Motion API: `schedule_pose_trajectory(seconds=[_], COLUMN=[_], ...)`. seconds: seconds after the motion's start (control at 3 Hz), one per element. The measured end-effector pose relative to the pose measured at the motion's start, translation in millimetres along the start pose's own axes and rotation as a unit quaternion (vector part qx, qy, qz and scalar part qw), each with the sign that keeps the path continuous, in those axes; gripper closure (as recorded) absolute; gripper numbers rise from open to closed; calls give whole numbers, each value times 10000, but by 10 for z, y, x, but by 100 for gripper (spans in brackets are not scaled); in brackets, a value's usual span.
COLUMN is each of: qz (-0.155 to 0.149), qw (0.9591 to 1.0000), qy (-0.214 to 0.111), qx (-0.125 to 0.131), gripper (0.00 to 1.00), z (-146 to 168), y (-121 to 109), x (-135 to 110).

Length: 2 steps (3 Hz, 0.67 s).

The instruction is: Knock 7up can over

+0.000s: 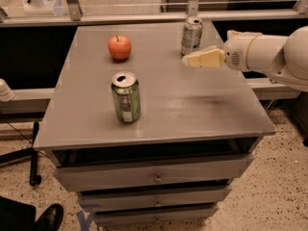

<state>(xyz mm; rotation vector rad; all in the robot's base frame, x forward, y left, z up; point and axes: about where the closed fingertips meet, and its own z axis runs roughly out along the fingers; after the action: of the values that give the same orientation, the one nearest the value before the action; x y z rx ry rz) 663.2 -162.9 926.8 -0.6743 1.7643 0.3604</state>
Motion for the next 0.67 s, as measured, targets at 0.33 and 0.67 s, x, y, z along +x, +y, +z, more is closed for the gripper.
schedule_pose_trajectory(seconds=[0.33, 0.67], qz=[346, 411], qw=[9980, 9936], qy=[-532, -1056], qx=[70, -48], gripper=[0, 0], z=[219, 531], y=[-145, -257], x=[24, 2])
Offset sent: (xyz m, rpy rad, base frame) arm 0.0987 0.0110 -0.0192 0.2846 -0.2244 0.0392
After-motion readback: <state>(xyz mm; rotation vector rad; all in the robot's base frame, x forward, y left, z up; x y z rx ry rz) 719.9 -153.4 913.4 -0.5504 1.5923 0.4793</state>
